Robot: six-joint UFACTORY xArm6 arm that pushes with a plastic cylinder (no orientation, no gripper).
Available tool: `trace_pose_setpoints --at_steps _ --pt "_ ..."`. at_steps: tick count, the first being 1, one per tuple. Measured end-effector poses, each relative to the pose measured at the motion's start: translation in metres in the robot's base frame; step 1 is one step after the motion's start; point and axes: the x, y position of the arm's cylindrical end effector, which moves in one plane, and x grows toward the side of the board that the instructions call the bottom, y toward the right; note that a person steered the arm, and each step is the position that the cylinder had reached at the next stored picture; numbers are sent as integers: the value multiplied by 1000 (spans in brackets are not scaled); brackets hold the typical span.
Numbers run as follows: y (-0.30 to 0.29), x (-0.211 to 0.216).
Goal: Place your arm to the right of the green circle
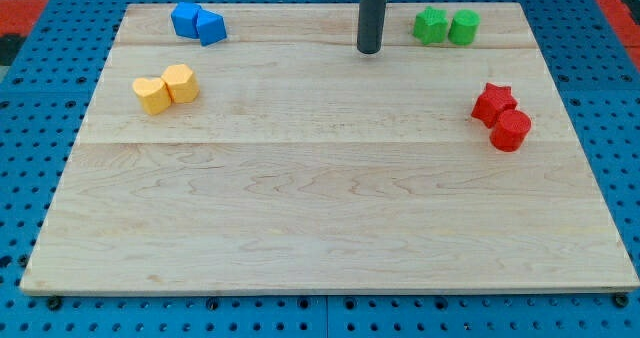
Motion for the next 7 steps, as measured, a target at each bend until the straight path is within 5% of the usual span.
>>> trace_pose_setpoints --at_steps 7 --pt "30 -29"
